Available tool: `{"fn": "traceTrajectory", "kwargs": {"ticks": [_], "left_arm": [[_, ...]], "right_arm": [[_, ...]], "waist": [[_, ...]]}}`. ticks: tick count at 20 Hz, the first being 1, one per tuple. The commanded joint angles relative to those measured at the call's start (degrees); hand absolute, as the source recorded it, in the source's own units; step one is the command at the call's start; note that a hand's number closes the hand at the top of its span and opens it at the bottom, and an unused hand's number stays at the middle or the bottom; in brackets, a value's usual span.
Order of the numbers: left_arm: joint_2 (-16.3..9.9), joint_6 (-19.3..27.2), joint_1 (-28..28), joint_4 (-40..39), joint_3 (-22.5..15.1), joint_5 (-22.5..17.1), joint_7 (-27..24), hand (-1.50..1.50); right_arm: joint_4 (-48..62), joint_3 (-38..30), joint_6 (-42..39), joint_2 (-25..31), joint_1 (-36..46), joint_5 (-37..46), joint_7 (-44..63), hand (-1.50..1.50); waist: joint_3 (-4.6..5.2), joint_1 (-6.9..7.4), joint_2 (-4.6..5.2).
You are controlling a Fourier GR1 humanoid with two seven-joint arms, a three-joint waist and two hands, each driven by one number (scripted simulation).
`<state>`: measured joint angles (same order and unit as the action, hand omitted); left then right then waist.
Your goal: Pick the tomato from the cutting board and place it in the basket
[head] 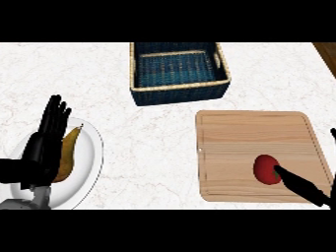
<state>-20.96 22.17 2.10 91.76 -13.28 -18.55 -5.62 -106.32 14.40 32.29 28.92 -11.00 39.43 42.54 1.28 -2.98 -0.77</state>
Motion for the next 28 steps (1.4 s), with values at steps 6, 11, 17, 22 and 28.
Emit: {"fn": "traceTrajectory", "kwargs": {"ticks": [6,11,17,22,28], "left_arm": [[0.5,-0.8,-1.3,1.4,-0.9,-0.4,0.4,0.00],[1.3,-0.5,2.5,2.0,-1.8,0.9,1.2,0.00],[2.6,0.8,1.1,2.8,-3.5,2.2,1.6,0.00],[1.5,-0.2,1.2,2.2,-1.4,1.4,1.8,0.00],[3.5,-0.1,-0.1,2.9,-3.2,2.7,1.1,0.00]], "right_arm": [[-22.0,4.1,-26.1,5.2,1.3,-1.1,28.6,-1.50],[-28.9,4.3,-35.3,4.1,8.1,-2.1,42.4,-1.50],[-27.2,0.1,-41.6,5.0,6.8,-4.2,42.6,-1.50],[-26.8,-1.0,-43.6,0.9,5.3,-2.7,42.7,-1.50],[-25.4,3.9,-44.0,-6.7,6.0,4.7,42.7,-1.50]], "waist": [[-0.47,2.77,0.22],[-0.80,3.33,0.77],[-0.81,3.54,0.86],[-0.89,3.27,0.88],[-1.08,3.38,0.75]]}}
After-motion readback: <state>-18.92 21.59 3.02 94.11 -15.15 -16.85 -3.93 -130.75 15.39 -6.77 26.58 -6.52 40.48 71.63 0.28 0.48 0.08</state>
